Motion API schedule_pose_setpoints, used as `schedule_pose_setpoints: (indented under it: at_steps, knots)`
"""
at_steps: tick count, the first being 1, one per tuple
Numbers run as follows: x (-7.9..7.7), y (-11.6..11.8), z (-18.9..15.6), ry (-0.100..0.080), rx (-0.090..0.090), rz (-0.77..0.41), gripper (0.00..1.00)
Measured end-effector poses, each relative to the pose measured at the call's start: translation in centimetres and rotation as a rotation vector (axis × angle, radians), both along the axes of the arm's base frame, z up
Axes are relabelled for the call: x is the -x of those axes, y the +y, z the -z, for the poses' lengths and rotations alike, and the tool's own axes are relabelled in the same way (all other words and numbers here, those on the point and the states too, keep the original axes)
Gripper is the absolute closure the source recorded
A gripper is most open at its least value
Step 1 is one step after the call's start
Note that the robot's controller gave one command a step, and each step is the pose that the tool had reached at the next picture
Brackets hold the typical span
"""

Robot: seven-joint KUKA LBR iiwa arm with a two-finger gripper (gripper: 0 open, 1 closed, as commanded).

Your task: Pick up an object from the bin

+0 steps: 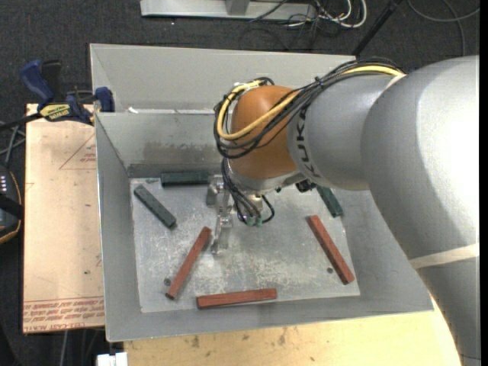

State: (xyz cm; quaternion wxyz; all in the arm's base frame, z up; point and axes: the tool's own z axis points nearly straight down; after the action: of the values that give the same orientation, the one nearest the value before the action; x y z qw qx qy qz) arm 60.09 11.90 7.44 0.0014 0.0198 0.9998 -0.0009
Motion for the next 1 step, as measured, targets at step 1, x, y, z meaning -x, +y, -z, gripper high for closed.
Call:
schedule_pose_setpoints:
  at_steps: [1]
  knots:
    - [7.19, 8.18, 0.43, 0.003, -0.004, -0.346, 1.0]
